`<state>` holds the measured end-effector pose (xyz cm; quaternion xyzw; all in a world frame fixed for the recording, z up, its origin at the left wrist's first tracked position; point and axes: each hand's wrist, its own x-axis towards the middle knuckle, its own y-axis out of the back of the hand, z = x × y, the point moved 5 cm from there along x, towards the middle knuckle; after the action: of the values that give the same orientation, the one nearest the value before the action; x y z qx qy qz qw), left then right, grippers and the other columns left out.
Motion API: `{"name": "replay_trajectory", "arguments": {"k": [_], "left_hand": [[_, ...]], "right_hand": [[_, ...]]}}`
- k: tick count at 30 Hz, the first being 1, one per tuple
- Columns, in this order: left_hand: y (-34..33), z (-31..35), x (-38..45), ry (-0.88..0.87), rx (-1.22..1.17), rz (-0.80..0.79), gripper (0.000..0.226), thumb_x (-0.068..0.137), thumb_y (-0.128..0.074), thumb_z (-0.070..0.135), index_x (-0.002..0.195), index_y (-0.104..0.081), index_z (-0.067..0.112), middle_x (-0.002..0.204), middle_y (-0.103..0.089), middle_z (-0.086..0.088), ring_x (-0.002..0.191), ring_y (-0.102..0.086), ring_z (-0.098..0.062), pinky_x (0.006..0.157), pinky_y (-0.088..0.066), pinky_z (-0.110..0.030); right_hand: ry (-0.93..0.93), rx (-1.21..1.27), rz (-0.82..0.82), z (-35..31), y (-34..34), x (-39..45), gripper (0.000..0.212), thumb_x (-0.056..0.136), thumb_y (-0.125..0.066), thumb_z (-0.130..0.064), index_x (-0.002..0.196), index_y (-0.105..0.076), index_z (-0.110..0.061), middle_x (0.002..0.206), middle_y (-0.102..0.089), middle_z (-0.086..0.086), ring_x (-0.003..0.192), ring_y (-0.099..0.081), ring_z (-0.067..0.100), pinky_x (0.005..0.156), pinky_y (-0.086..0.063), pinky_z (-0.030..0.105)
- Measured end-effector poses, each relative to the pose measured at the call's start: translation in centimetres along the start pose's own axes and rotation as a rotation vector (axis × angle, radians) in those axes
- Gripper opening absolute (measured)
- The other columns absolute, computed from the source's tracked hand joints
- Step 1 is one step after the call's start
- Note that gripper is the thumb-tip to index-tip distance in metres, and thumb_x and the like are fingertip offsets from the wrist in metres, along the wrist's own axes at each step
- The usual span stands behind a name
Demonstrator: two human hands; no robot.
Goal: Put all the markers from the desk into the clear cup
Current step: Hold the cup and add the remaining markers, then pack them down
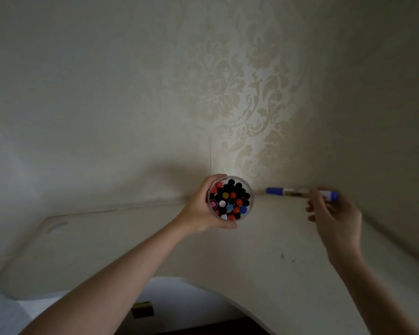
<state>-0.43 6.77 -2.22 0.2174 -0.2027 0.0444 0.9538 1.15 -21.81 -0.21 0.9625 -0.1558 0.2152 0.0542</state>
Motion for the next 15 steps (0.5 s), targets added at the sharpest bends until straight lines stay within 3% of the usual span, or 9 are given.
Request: {"name": "replay_trajectory", "arguments": {"k": [1,3,5,7,10,13,15], "left_hand": [[0.0,0.0,0.0,-0.002,0.001,-0.003,0.103,0.048,-0.098,0.008,0.135,-0.046,0.030,0.135,-0.056,0.008,0.127,-0.057,-0.010,0.105,-0.052,-0.038],[-0.2,0.2,0.1,-0.006,0.010,-0.013,0.103,0.047,-0.098,0.012,0.135,-0.046,0.031,0.134,-0.056,0.009,0.128,-0.056,-0.010,0.107,-0.051,-0.038],[-0.4,0.4,0.1,-0.002,0.017,-0.027,0.104,0.046,-0.098,0.015,0.134,-0.046,0.033,0.134,-0.055,0.010,0.128,-0.055,-0.009,0.107,-0.050,-0.036],[-0.6,0.6,0.0,-0.007,0.036,-0.048,0.105,0.046,-0.098,0.016,0.136,-0.045,0.033,0.135,-0.053,0.012,0.129,-0.053,-0.007,0.108,-0.049,-0.033],[-0.7,0.5,-0.3,-0.023,0.069,-0.071,0.106,0.048,-0.099,0.013,0.137,-0.043,0.032,0.134,-0.054,0.016,0.129,-0.053,-0.003,0.105,-0.048,-0.023],[-0.7,0.6,-0.4,-0.028,0.079,-0.065,0.107,0.048,-0.099,0.014,0.137,-0.042,0.030,0.134,-0.053,0.016,0.128,-0.053,-0.003,0.105,-0.047,-0.021],[-0.6,0.6,-0.4,-0.021,0.073,-0.059,0.107,0.048,-0.099,0.013,0.137,-0.042,0.030,0.135,-0.053,0.015,0.128,-0.053,-0.002,0.105,-0.047,-0.021]], "right_hand": [[-0.023,-0.143,-0.033,1.7,0.3,0.0,0.009,0.083,-0.065,-0.038,0.083,-0.064,-0.029,0.069,-0.069,0.000,0.062,-0.065,0.017,0.062,-0.056,0.036],[-0.025,-0.395,-0.166,4.3,0.1,-0.9,0.010,0.084,-0.066,-0.035,0.090,-0.064,-0.027,0.075,-0.070,0.002,0.062,-0.064,0.011,0.055,-0.052,0.028],[0.001,-0.494,-0.281,6.0,-0.5,-2.1,0.014,0.085,-0.066,-0.030,0.096,-0.064,-0.021,0.077,-0.067,0.001,0.060,-0.060,0.005,0.048,-0.040,0.016],[-0.011,-0.553,-0.378,6.9,-1.0,-3.1,0.015,0.086,-0.065,-0.030,0.098,-0.060,-0.023,0.078,-0.063,-0.002,0.060,-0.059,0.010,0.048,-0.039,0.017],[-0.049,-0.690,-0.461,8.3,-1.1,-3.6,0.018,0.084,-0.066,-0.032,0.099,-0.057,-0.028,0.086,-0.065,-0.003,0.070,-0.059,0.015,0.059,-0.048,0.027],[0.013,-0.826,-0.572,8.9,-1.2,-3.9,0.020,0.082,-0.066,-0.040,0.100,-0.058,-0.034,0.096,-0.067,-0.006,0.081,-0.059,0.013,0.079,-0.051,0.035],[0.090,-0.800,-0.554,8.1,-1.3,-3.7,0.027,0.079,-0.066,-0.047,0.103,-0.060,-0.034,0.103,-0.064,-0.008,0.088,-0.059,0.012,0.082,-0.051,0.037]]}}
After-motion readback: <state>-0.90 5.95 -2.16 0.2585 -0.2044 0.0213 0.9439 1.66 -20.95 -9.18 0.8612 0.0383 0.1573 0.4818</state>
